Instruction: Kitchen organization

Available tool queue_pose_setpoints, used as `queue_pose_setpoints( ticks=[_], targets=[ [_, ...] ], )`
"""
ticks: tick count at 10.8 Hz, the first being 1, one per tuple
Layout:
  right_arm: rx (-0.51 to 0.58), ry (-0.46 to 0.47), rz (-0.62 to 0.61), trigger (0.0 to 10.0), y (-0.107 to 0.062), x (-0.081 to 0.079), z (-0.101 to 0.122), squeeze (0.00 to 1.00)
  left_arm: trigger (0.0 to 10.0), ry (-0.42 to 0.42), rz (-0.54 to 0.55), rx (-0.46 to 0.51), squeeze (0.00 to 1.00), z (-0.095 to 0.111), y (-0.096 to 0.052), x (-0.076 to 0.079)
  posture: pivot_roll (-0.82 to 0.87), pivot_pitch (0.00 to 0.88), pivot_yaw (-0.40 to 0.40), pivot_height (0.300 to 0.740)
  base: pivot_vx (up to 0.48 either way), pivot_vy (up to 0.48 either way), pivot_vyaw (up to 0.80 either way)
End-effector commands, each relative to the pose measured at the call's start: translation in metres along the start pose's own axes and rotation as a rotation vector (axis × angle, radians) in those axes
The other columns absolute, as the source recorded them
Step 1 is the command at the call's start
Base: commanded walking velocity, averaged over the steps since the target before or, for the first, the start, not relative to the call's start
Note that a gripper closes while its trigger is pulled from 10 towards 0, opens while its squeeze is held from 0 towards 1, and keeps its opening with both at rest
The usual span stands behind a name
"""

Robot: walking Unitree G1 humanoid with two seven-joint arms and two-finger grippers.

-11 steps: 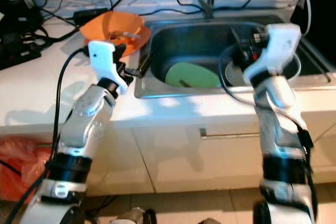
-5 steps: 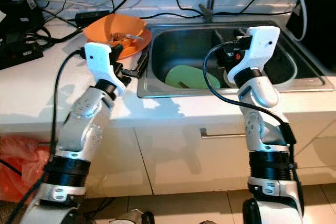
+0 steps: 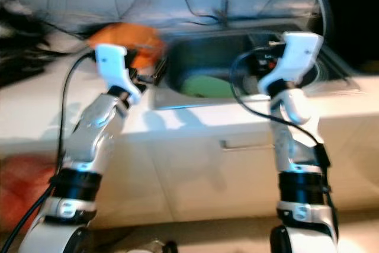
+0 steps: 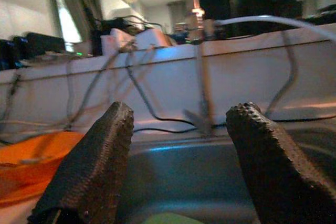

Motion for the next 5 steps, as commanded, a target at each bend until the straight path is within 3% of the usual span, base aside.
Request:
queue_pose_setpoints(
  ticks=[1,3,5],
  targets=[
    [0.014,-0.001,-0.002,10.0,-0.0002,-0.0029,0.0013,0.0,10.0,0.009,-0.012,0.004,0.0,0.0027,0.0033,0.0,0.01,0.0,0.118,0.74,0.368,-0.304,0.0],
    [0.027,-0.003,-0.013,10.0,-0.0005,-0.0035,0.001,0.0,10.0,-0.008,-0.015,0.005,0.0,0.0042,0.0083,0.0017,0.0,0.0,0.129,0.74,0.129,-0.418,0.0],
    [0.03,-0.004,-0.015,10.0,0.0019,-0.0041,0.0001,0.0,10.0,-0.018,-0.017,0.021,0.0,0.0071,0.0123,0.0016,0.0,0.0,0.128,0.74,0.0,0.0,0.0]
  ],
)
Point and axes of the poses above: a point about 5 cm out from each wrist's last joint towards the gripper, its own y axis pointing out of the wrist towards the gripper, its own z axis along the axis of the wrist's last joint, x = y × z, the point moved 2 cm from there along y, pointing out of the wrist towards the gripper, and after that the axes turned 15 degrees about y, right-handed, at the moved point
